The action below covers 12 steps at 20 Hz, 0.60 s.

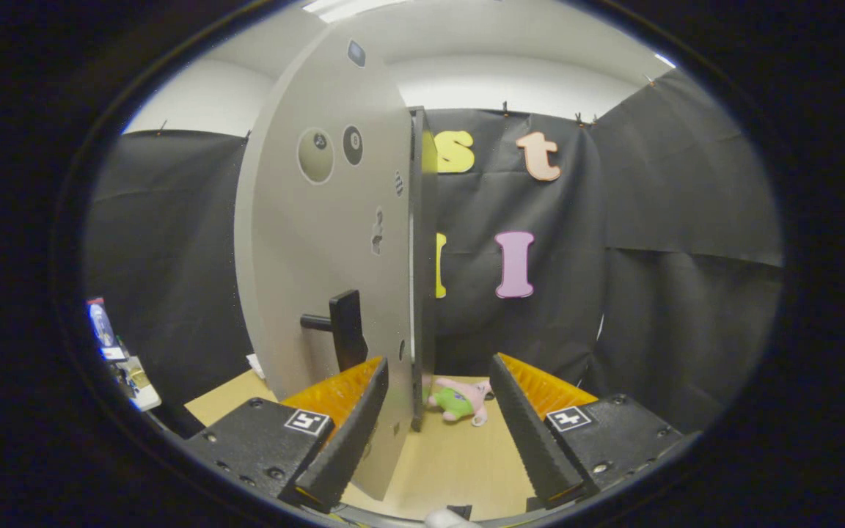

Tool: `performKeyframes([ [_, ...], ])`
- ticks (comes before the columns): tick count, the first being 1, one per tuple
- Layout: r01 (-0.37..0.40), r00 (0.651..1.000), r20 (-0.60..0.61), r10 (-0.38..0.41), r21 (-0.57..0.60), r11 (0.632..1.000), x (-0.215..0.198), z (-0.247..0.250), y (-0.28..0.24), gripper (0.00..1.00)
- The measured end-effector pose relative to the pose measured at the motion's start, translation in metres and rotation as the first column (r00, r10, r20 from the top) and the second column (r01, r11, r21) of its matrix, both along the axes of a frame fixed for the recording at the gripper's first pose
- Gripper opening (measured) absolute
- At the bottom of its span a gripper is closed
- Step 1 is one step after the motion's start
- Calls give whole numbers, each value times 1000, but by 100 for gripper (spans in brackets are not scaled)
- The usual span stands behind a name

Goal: Open the shoe cabinet door, grab the shoes and put them into the shoe cabinet, then close the shoe cabinet door.

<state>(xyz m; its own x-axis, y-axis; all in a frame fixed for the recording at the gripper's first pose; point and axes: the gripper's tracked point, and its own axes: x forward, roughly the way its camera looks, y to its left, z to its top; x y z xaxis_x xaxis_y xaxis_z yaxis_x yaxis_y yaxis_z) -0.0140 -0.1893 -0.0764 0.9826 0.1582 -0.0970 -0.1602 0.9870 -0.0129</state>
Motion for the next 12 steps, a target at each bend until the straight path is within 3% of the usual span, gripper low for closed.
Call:
performKeyframes([
  [12,60,998,10,-61,30,998,1,-3,118,93],
])
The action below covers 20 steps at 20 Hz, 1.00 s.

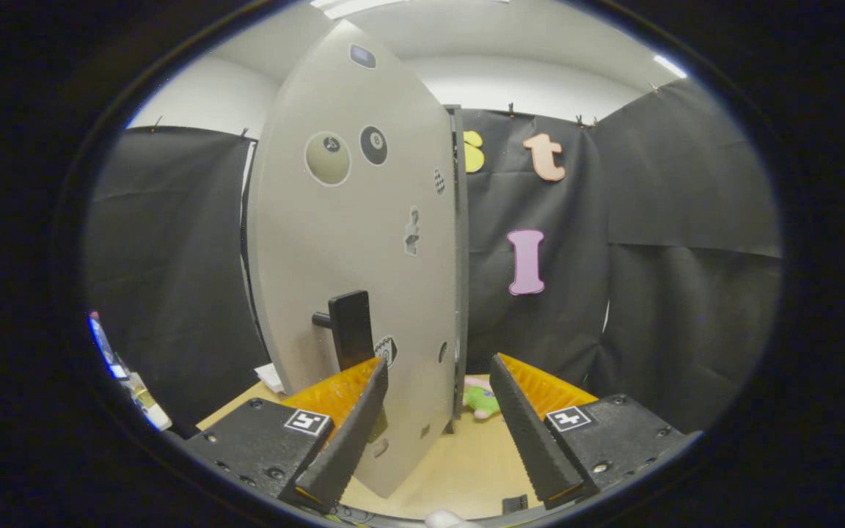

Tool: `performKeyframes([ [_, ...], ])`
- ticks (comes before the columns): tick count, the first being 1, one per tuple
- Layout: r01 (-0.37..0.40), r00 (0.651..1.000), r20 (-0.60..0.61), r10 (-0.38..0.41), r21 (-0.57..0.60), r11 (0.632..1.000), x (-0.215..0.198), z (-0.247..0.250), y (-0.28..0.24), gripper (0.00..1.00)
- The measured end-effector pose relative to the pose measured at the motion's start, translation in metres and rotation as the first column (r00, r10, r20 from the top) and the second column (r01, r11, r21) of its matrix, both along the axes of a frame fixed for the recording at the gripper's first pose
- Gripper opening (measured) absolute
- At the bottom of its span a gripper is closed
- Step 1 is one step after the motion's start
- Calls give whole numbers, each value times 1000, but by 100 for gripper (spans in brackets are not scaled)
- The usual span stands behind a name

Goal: Open the shoe cabinet door, grab the shoes and put them into the shoe cabinet, then close the shoe cabinet door.

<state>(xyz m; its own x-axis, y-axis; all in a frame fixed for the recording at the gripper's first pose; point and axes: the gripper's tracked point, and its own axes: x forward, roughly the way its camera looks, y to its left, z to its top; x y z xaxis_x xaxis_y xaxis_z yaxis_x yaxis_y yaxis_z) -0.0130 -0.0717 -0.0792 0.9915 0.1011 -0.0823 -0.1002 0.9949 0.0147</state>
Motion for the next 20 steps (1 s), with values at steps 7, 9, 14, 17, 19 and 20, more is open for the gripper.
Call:
performKeyframes([
  [7,-56,998,-37,56,-11,998,37,-16,86,94],
  [9,-118,992,-45,117,-15,993,49,-17,118,95],
  [14,-191,980,-53,190,-17,981,66,-18,157,100],
  [17,-178,983,-52,177,-15,984,71,-15,153,100],
  [19,-164,985,-48,164,-10,986,71,-13,149,100],
  [20,-156,987,-46,155,-10,988,70,-11,145,100],
])
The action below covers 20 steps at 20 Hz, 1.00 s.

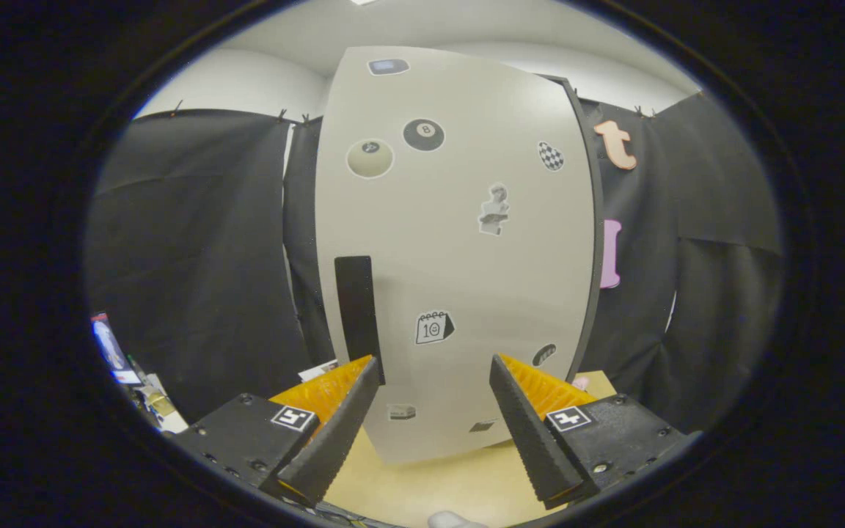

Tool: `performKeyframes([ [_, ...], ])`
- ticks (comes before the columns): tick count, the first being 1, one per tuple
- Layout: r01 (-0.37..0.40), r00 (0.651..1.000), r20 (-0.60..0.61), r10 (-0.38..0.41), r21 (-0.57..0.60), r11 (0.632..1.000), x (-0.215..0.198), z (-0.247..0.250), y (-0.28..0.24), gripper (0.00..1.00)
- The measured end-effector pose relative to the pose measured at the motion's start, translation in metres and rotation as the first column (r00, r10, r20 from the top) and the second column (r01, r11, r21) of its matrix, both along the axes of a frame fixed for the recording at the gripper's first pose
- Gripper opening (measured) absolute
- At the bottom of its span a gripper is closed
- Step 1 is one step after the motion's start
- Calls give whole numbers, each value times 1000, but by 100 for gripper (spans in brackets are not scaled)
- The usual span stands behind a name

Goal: Open the shoe cabinet door, grab the shoes and put them into the shoe cabinet, then close the shoe cabinet door.

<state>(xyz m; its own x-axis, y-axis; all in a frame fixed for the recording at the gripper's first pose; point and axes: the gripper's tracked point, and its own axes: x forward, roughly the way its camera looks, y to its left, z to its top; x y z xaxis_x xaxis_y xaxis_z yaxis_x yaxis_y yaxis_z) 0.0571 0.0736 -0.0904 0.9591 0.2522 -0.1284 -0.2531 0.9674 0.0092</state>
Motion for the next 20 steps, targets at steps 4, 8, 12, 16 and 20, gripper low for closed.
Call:
performKeyframes([
  [4,53,998,15,-53,8,999,-5,12,-16,100],
  [8,108,993,40,-108,14,994,-11,36,-31,99],
  [12,159,983,83,-161,27,987,-24,68,-51,99],
  [16,191,974,116,-194,38,981,-36,96,-71,99],
  [20,210,968,132,-214,45,977,-48,113,-82,99],
])
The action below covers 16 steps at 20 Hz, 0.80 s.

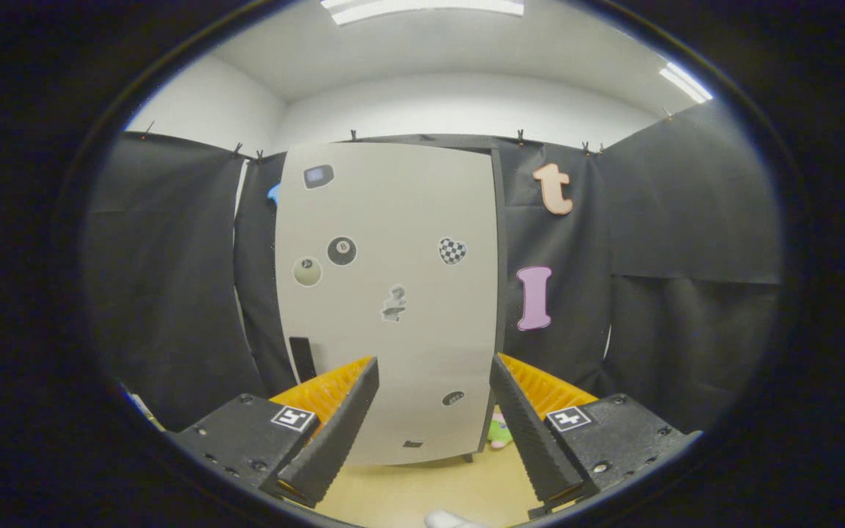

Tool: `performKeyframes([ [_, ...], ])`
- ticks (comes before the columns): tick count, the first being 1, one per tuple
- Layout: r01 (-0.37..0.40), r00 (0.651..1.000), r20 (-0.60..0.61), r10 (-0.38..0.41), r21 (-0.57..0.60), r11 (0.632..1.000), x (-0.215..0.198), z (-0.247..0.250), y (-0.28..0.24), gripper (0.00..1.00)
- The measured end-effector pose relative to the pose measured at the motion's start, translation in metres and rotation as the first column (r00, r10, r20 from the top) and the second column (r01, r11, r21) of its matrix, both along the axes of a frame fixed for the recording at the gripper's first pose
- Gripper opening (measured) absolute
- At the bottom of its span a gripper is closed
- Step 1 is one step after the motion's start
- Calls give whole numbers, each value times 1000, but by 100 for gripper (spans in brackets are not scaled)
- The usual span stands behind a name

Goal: Open the shoe cabinet door, grab the shoes and put them into the shoe cabinet, then close the shoe cabinet door.

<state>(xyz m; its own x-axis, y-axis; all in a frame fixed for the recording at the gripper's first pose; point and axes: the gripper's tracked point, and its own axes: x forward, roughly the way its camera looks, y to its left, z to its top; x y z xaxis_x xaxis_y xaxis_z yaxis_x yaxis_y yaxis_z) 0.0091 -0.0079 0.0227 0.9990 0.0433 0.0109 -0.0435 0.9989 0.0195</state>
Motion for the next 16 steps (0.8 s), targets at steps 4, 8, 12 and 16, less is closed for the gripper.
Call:
performKeyframes([
  [4,23,1000,8,-23,-5,1000,-8,9,-6,99],
  [8,13,1000,3,-13,-4,1000,-10,6,-3,99],
  [12,18,1000,-5,-18,-6,1000,-11,4,-3,99],
  [16,19,1000,-2,-19,-6,1000,-13,3,-2,99],
])
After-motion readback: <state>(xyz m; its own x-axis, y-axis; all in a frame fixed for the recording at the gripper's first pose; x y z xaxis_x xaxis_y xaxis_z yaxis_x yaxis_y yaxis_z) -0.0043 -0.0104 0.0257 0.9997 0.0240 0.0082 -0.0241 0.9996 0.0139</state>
